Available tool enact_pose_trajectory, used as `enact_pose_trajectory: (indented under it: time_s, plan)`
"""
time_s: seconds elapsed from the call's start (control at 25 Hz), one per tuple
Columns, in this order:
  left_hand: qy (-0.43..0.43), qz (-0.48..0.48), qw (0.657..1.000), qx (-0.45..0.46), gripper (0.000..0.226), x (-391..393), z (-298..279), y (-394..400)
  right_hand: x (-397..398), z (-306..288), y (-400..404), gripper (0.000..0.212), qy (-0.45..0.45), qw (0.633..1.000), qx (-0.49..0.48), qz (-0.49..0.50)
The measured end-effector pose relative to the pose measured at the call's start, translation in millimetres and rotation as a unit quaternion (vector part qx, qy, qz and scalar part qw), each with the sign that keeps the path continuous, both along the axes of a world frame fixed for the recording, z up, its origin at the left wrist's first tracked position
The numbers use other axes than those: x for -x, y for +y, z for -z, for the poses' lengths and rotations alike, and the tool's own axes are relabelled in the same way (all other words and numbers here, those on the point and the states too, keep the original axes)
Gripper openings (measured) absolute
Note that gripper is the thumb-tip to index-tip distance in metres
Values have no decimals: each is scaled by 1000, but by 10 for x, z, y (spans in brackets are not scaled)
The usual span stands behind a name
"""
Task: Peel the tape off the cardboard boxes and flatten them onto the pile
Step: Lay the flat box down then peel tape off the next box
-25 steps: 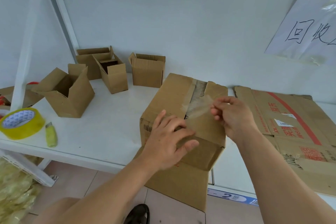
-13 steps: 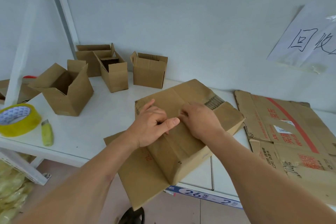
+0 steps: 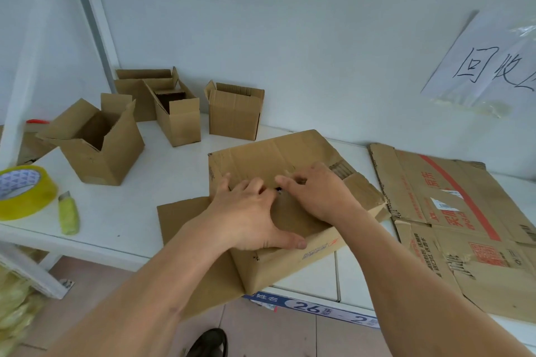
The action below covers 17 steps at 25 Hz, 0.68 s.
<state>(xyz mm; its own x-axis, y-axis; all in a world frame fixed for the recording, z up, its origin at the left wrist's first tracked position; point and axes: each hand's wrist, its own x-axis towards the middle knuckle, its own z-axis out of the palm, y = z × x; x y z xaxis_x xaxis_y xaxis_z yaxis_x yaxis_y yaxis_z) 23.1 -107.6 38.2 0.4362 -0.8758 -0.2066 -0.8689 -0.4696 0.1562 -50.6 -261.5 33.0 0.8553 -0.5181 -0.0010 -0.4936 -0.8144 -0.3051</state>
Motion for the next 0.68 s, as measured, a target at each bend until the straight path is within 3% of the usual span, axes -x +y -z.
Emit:
enact_pose_trajectory:
  time_s: [0.12, 0.2, 0.32, 0.36, 0.44, 0.52, 0.56, 0.6, 0.68]
  plan:
    - [8, 21, 1000, 0, 94, -76, -61, 24, 125, -31, -247, 23, -44, 995, 41, 77]
    - [29, 23, 999, 2, 85, -243, -80, 101, 338, -124, -523, 29, -106, 974, 16, 198]
    - [48, 6, 999, -4, 78, -366, -106, 95, 452, -153, -655, 30, -51, 977, 51, 201]
    - [33, -6, 999, -4, 83, -318, -118, 36, 425, -159, -554, 25, -32, 983, 21, 179]
    - [-11, -34, 999, -10, 108, -161, -100, -94, 292, -131, -340, 49, 15, 988, 17, 151]
    - [-34, -56, 998, -15, 124, -37, -50, -195, 141, -80, -331, 60, 51, 975, 131, 170]
    - [-39, -62, 997, -14, 126, -18, -26, -223, 98, -61, -365, 52, 43, 968, 174, 176]
    - [-42, -65, 997, -11, 125, -24, -6, -229, 76, -50, -430, 40, 27, 969, 165, 184]
    - [-45, -55, 997, 2, 118, -81, 5, -193, 187, -81, -665, 21, -81, 968, 16, 235]
